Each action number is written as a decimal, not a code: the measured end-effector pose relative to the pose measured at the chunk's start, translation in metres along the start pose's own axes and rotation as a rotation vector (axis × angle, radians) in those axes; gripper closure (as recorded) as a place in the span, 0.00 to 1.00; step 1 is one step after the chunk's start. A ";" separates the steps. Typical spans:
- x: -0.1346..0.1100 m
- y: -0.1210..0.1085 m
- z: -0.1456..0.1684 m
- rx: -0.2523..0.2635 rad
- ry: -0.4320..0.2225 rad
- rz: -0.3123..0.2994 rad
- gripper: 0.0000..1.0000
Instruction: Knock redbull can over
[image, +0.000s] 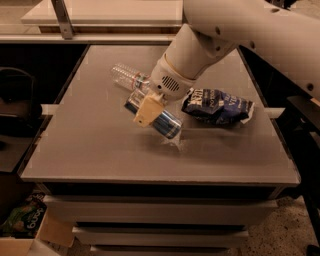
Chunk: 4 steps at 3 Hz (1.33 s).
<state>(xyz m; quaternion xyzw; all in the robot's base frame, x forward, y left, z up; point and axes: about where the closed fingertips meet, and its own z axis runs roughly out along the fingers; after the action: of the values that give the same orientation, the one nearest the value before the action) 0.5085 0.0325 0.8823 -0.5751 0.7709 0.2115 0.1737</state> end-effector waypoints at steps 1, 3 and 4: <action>0.011 -0.003 0.015 -0.030 0.039 0.036 1.00; 0.016 -0.004 0.023 -0.022 0.148 0.086 1.00; 0.017 -0.004 0.022 0.028 0.178 0.100 1.00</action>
Offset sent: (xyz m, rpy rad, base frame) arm 0.0020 -0.0045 -0.0382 -0.1456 0.1498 -0.0543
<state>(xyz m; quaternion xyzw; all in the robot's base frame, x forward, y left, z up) 0.5082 0.0295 0.8549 -0.5499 0.8140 0.1571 0.1019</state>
